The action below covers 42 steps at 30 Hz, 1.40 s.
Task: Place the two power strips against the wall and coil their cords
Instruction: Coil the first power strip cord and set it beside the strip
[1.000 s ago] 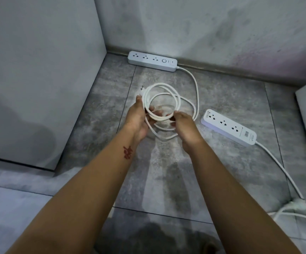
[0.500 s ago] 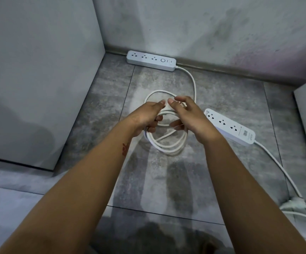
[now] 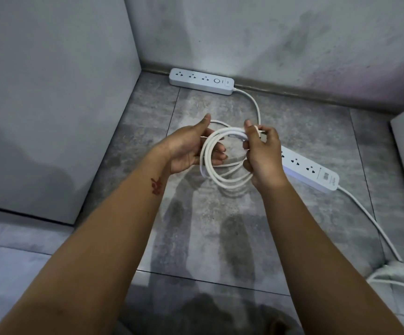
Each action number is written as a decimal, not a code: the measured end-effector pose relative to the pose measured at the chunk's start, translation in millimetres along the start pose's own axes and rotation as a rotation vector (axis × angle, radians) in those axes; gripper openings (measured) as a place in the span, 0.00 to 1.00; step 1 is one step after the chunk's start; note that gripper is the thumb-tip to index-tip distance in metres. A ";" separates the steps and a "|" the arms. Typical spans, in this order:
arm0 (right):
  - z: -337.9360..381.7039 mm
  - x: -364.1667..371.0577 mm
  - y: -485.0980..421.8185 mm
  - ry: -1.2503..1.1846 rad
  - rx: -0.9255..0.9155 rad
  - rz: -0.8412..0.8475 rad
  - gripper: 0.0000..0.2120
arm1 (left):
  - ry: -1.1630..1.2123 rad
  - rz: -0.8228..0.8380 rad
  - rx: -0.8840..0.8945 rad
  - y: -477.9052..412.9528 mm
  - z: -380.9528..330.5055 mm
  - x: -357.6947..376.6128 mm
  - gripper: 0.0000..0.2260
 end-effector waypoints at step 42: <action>9.8 12.0 -8.5 0.742 -0.195 0.215 0.15 | -0.101 -0.024 0.055 -13.6 -1.2 -5.1 0.20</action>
Point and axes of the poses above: each hand's wrist, its own y-axis away from the middle knuckle, its own x-axis out of the palm, z = x × y, the point moved 6 cm from there along -y, towards the middle knuckle, and after that the axes turned 7 degrees about z, right-handed, at the moved point
